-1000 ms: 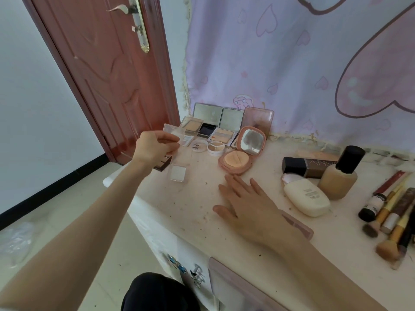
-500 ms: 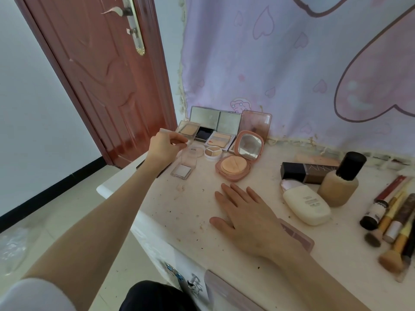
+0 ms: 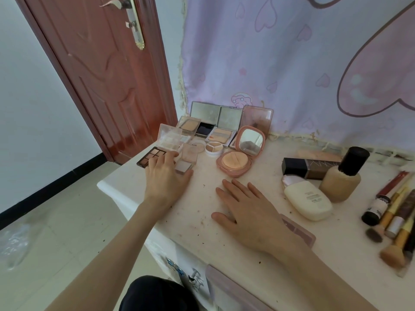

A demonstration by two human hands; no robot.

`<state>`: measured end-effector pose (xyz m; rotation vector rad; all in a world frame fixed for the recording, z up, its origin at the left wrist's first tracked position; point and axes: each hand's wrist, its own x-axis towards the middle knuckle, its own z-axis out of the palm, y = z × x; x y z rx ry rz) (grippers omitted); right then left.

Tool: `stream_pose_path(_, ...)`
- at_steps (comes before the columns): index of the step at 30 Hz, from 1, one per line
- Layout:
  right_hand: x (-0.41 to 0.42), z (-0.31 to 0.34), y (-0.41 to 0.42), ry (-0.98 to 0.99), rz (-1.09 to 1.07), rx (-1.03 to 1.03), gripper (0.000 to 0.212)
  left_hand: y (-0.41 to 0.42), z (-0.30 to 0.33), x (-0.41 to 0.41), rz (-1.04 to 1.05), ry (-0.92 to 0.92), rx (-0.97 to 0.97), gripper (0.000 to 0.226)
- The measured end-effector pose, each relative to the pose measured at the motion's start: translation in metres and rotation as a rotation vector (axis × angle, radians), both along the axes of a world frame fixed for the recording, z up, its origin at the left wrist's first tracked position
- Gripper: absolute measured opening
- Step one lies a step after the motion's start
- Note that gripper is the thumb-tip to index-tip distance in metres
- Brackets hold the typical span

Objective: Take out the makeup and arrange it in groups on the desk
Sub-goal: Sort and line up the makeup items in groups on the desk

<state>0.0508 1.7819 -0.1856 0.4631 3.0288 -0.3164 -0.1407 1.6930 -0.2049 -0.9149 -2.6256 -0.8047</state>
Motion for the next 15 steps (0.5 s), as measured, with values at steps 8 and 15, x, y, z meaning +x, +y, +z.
stream_pose_path(8, 0.000, -0.001, -0.001, 0.121, -0.026, -0.050, 0.057, -0.003, -0.001, -0.001, 0.028, 0.058, 0.021, 0.049)
stream_pose_path(15, 0.009, 0.012, 0.011, 0.452, -0.164, -0.276, 0.033, -0.008, -0.001, 0.007, -0.067, 0.064, 0.112, 0.052)
